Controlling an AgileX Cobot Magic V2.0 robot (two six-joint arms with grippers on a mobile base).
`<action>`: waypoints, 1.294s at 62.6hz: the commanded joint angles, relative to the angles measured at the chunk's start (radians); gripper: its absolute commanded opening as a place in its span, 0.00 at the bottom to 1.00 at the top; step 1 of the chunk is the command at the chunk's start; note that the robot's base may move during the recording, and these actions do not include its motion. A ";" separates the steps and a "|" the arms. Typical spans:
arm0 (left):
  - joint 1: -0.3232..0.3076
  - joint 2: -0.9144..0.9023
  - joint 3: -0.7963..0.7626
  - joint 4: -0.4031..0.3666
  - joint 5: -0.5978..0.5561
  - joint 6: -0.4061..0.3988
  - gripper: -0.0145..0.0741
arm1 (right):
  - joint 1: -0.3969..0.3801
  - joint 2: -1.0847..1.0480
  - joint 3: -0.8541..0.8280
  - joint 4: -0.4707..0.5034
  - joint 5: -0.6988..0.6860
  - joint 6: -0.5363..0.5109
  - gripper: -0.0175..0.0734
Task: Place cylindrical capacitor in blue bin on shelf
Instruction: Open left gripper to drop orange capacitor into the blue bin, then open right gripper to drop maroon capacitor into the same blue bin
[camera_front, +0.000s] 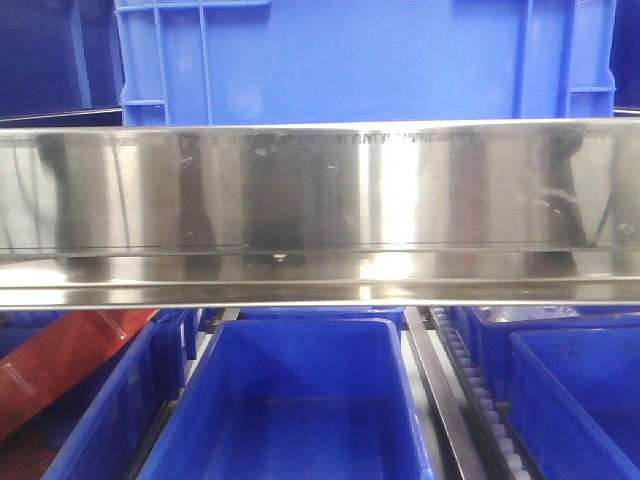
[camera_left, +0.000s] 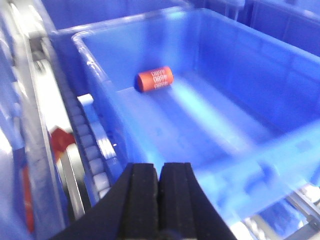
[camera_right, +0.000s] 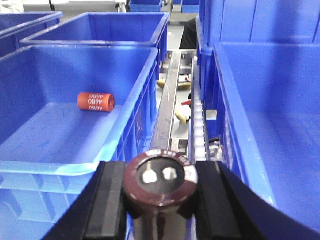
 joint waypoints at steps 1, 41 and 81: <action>0.002 -0.117 0.112 -0.003 -0.112 -0.007 0.04 | -0.006 -0.007 -0.005 -0.001 -0.024 -0.004 0.01; 0.002 -0.327 0.324 -0.027 -0.123 -0.007 0.04 | 0.172 0.298 -0.334 -0.008 0.002 -0.051 0.01; 0.002 -0.327 0.324 -0.027 -0.121 -0.007 0.04 | 0.352 0.970 -0.733 0.000 0.090 -0.083 0.01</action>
